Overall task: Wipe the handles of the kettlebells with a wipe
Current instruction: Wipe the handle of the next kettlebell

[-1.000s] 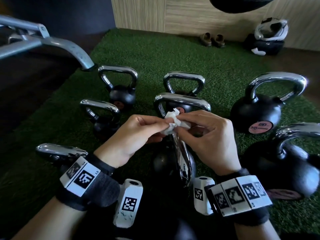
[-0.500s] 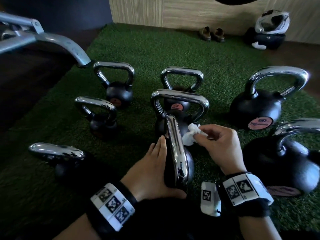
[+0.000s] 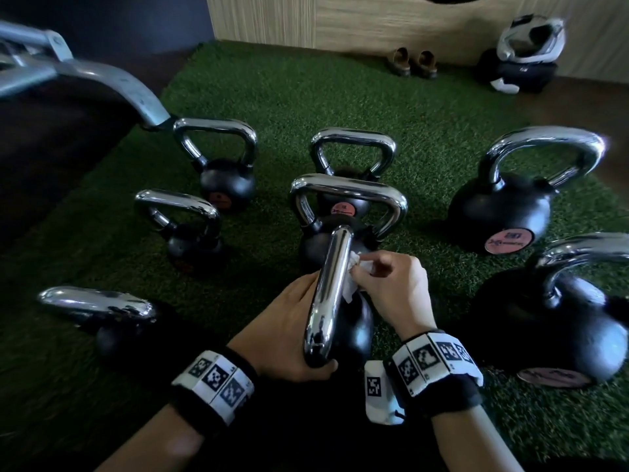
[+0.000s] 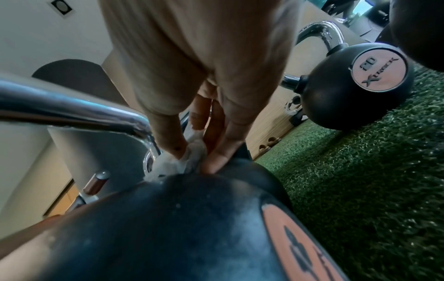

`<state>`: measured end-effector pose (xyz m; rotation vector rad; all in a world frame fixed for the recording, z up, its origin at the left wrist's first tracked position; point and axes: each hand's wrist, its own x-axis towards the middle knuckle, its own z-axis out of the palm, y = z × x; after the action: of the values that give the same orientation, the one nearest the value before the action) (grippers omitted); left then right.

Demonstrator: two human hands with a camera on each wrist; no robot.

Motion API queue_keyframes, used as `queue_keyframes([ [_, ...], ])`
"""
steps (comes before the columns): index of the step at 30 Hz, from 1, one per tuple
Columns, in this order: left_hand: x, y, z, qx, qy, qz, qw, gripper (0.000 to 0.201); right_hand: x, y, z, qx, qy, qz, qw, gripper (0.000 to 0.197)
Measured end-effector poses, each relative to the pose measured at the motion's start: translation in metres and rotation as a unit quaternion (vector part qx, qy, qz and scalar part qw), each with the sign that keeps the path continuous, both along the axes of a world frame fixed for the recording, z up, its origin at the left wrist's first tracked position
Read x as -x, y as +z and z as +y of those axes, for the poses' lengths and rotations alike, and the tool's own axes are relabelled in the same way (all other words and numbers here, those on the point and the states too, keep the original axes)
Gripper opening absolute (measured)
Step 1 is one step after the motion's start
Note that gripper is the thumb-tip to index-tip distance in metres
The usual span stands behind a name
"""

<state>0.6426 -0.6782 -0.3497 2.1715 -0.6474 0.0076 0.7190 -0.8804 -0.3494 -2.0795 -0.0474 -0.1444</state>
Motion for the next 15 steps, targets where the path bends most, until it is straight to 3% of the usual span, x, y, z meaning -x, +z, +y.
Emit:
queue_keyframes([
  [3, -0.002, -0.004, 0.001, -0.03, -0.007, -0.045, 0.999, 0.113, 0.002, -0.002, -0.001, -0.007, 0.011, 0.005, 1.0, 0.013],
  [7, -0.004, -0.008, 0.001, -0.027, -0.022, -0.039, 0.999, 0.12, 0.005, -0.002, 0.002, -0.023, -0.002, -0.007, 1.0, 0.01],
  [12, -0.003, -0.011, -0.002, 0.02, 0.018, -0.07, 0.997, 0.105, -0.004, 0.005, 0.011, -0.096, -0.034, -0.061, 0.993, 0.016],
  [15, -0.002, -0.013, -0.003, 0.017, 0.038, -0.069, 0.997, 0.109, -0.005, 0.001, 0.01, -0.097, -0.009, -0.05, 0.994, 0.022],
])
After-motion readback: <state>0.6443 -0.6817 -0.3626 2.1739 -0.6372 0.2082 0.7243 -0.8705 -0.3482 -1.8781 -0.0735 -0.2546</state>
